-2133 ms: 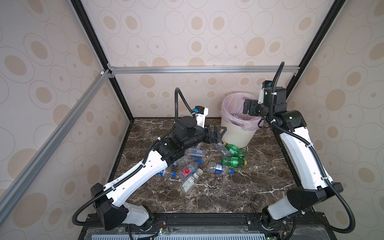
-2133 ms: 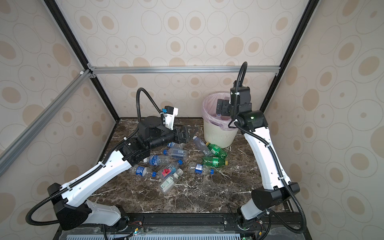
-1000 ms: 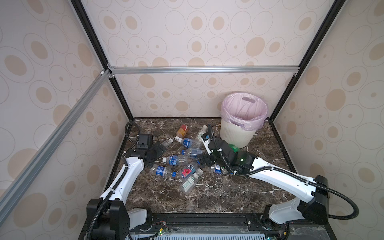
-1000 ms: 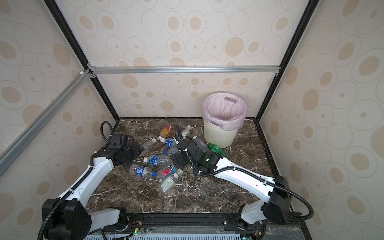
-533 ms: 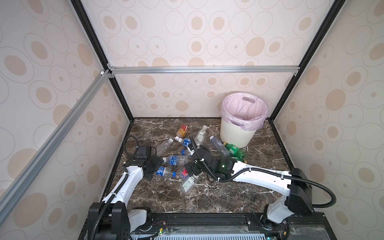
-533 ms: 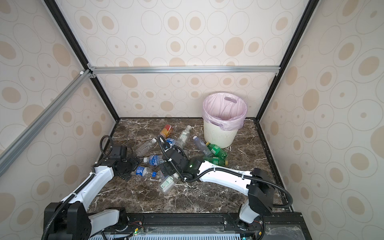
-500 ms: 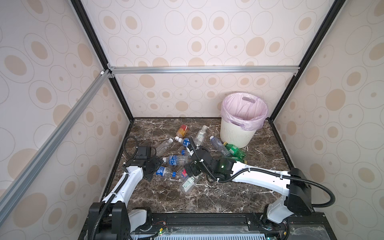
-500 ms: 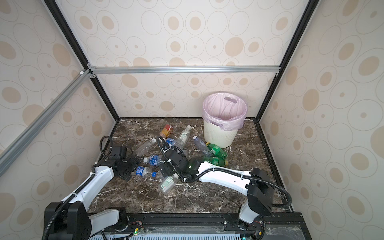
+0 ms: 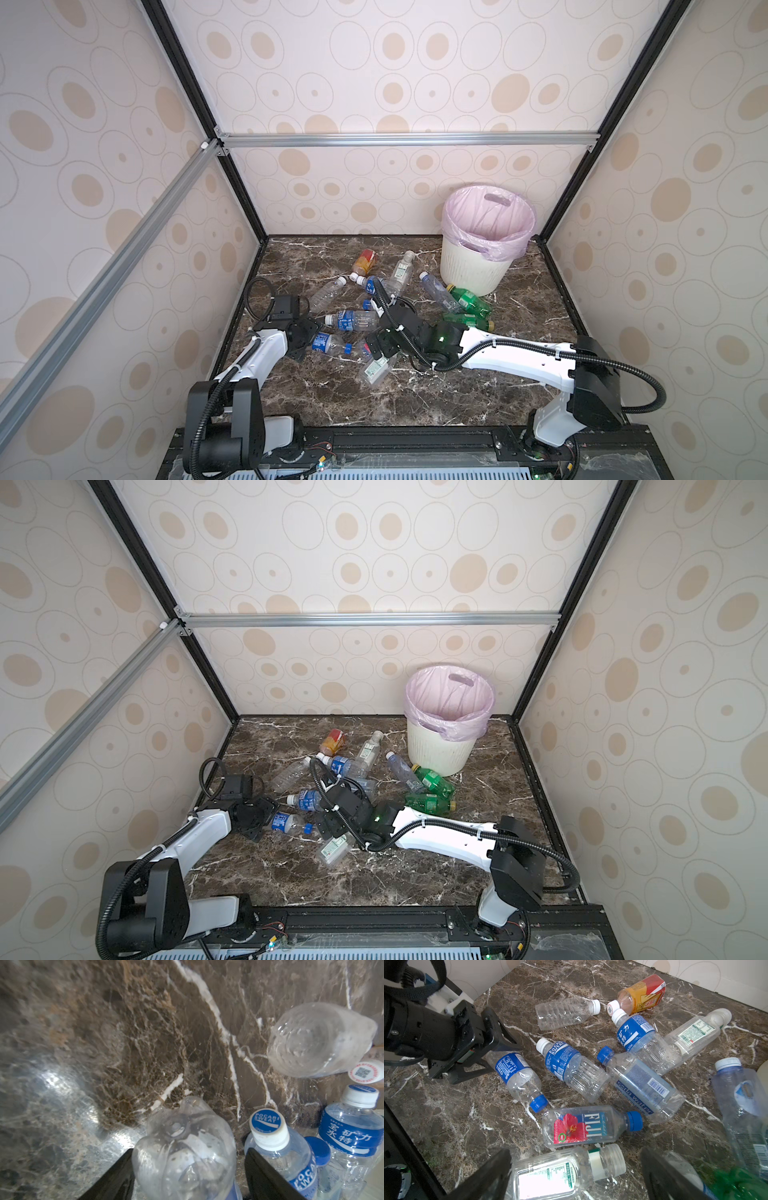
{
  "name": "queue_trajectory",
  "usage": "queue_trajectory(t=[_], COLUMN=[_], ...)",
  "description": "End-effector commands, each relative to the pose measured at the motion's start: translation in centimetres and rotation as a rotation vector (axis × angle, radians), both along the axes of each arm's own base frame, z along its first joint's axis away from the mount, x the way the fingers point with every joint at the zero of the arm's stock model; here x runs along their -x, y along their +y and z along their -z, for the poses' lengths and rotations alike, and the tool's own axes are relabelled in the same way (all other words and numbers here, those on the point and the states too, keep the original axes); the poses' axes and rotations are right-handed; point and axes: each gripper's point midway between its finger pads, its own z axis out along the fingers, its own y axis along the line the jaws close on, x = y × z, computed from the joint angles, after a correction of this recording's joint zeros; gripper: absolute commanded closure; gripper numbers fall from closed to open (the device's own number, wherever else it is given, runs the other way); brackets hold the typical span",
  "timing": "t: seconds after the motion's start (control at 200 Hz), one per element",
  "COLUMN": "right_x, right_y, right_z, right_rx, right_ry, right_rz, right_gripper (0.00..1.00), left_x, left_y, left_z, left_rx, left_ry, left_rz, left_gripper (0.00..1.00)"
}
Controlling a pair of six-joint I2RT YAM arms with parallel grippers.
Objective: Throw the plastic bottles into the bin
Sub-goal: 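Grasp a crushed clear bottle in the pile with the left gripper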
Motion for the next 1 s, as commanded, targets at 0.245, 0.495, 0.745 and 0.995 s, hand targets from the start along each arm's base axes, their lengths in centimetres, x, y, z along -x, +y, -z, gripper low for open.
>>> queue_trajectory(t=[0.245, 0.495, 0.745, 0.995], right_x=[0.0, 0.0, 0.2, 0.6], right_y=[-0.9, -1.3, -0.7, 0.5], right_z=[-0.8, -0.6, -1.0, -1.7], right_rx=[-0.022, -0.038, -0.056, -0.121], right_ry=[-0.018, -0.026, -0.019, 0.008], right_rz=[0.035, 0.046, 0.024, -0.006], right_gripper=[0.00, 0.00, 0.00, 0.00], left_x=[-0.6, -0.7, -1.0, -2.2], left_y=[1.3, 1.1, 1.2, 1.7], left_z=[0.9, 1.8, 0.4, -3.5], left_rx=[-0.053, -0.045, -0.065, -0.140], left_ry=[-0.024, -0.001, -0.081, -0.206], left_rz=[0.003, 0.025, 0.034, 0.102], left_gripper=[0.34, 0.34, 0.49, 0.51])
